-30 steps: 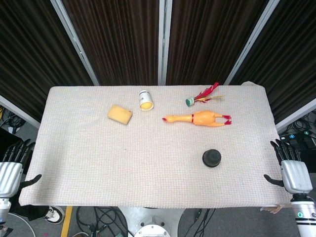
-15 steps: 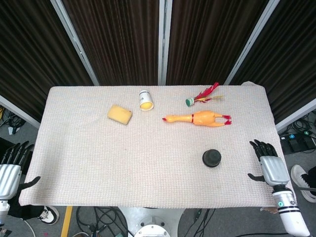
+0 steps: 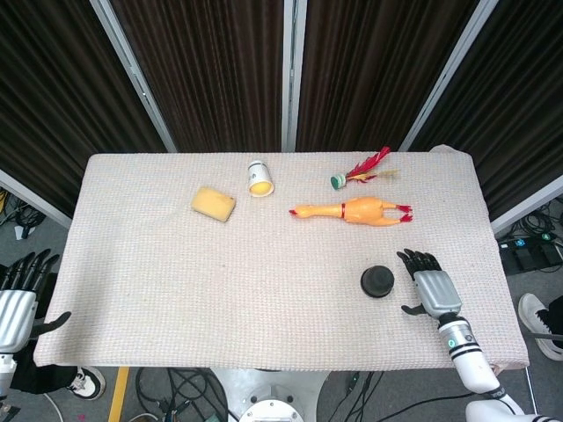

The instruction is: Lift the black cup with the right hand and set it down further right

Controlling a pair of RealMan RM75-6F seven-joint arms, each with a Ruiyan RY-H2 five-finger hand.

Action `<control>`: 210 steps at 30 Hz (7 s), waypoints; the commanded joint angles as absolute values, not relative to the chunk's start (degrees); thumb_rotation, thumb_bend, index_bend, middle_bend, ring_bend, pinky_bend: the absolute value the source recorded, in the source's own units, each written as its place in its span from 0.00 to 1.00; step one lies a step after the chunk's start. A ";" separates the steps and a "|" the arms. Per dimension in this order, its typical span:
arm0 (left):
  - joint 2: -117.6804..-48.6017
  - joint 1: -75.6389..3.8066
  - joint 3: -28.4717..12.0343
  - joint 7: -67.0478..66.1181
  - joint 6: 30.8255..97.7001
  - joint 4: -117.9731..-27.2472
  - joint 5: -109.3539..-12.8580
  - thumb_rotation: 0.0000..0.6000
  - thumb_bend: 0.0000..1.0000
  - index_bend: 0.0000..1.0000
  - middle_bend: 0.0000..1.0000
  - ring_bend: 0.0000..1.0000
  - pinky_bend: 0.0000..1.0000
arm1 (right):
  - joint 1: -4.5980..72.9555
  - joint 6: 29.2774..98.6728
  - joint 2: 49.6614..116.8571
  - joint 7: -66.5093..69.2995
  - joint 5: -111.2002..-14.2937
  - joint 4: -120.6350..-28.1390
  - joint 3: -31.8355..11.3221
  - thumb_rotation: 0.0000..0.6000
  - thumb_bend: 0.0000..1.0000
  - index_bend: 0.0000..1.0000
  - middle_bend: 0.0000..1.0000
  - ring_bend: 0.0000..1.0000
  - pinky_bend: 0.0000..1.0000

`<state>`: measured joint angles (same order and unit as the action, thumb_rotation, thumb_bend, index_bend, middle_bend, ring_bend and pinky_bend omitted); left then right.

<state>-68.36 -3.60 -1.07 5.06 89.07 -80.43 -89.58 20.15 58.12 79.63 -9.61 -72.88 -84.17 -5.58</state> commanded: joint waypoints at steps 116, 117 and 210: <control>-67.22 -3.59 -1.25 5.10 88.78 -80.74 -89.44 1.00 0.11 0.09 0.04 0.00 0.11 | 24.00 80.63 72.97 -1.47 -87.88 -97.89 -14.93 1.00 0.11 0.36 0.43 0.09 0.00; -67.22 -3.61 -1.24 5.07 88.73 -80.77 -89.42 1.00 0.11 0.09 0.04 0.00 0.11 | 23.55 81.87 72.81 -1.79 -88.63 -97.98 -14.83 1.00 0.11 0.36 0.44 0.09 0.00; -68.42 -3.87 -0.73 5.90 88.00 -79.85 -89.30 1.00 0.11 0.09 0.04 0.00 0.11 | 32.63 57.92 71.19 -4.85 -84.65 -97.12 -4.99 1.00 0.16 0.43 0.46 0.11 0.00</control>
